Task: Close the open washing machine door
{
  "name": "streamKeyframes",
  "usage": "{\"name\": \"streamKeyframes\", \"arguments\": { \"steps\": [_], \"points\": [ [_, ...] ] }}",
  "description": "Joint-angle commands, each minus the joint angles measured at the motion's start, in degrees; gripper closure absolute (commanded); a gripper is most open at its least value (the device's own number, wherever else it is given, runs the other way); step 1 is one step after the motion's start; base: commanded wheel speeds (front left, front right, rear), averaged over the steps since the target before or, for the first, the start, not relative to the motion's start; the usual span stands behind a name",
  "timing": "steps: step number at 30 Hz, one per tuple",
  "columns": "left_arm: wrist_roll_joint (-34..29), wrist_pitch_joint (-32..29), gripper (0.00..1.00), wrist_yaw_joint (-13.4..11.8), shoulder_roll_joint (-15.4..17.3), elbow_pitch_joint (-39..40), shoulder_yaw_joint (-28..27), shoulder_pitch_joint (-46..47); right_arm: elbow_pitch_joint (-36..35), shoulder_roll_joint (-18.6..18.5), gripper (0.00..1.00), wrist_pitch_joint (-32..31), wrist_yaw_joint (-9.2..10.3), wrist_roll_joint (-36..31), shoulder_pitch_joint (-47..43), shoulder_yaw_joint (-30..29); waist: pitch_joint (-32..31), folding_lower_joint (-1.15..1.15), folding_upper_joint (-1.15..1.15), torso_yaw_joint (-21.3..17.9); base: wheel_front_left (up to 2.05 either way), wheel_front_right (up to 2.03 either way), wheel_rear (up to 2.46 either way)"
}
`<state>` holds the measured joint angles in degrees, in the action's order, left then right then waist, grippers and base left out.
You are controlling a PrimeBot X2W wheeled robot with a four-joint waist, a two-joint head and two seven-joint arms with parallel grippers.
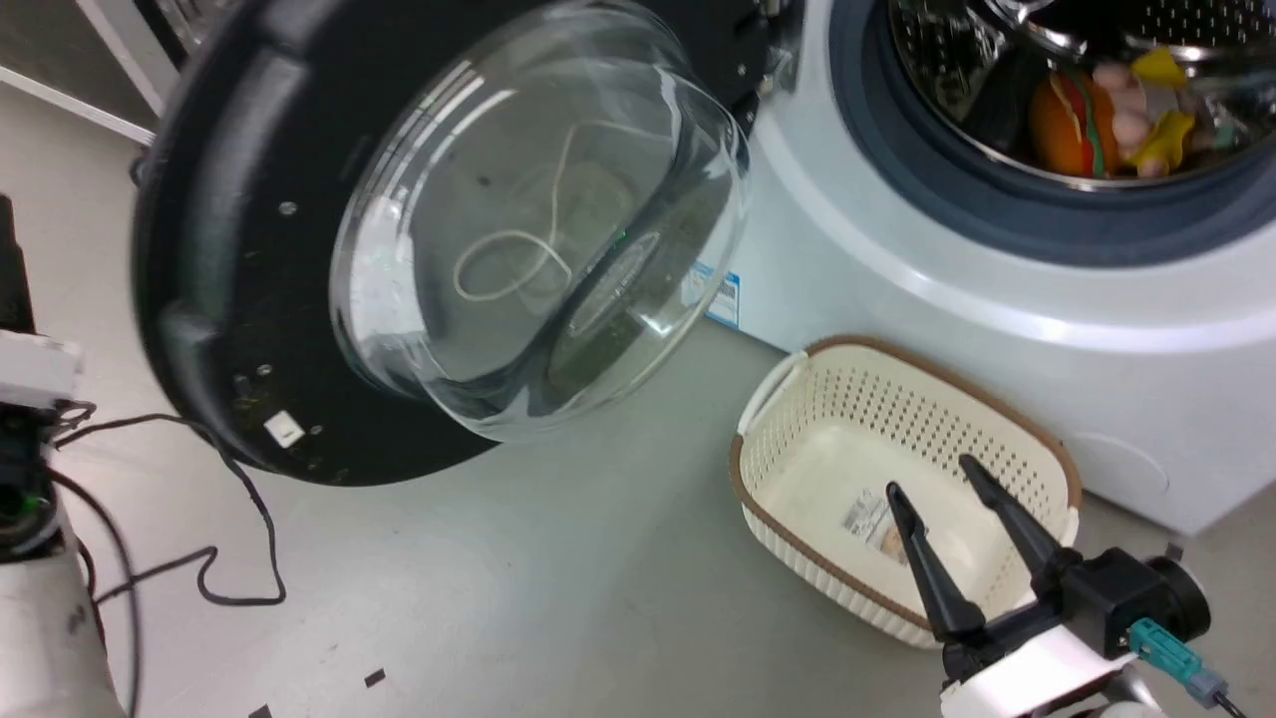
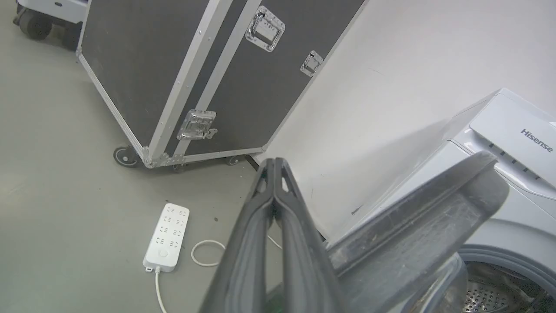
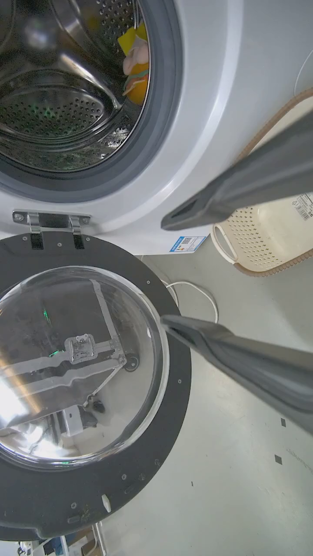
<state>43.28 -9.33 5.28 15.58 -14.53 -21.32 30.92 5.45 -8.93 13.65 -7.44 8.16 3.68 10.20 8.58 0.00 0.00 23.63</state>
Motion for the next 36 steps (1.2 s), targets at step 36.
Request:
{"name": "streamKeyframes", "arguments": {
  "steps": [36],
  "points": [
    [45.51,-50.83,1.00,-3.52,-12.24,12.44,0.25,-18.46,3.01,1.87,0.00,1.35,-0.05,-1.26,0.80,-4.42,-5.49,0.00,0.00,-8.20,0.00,0.00,0.00]
  ]
}}
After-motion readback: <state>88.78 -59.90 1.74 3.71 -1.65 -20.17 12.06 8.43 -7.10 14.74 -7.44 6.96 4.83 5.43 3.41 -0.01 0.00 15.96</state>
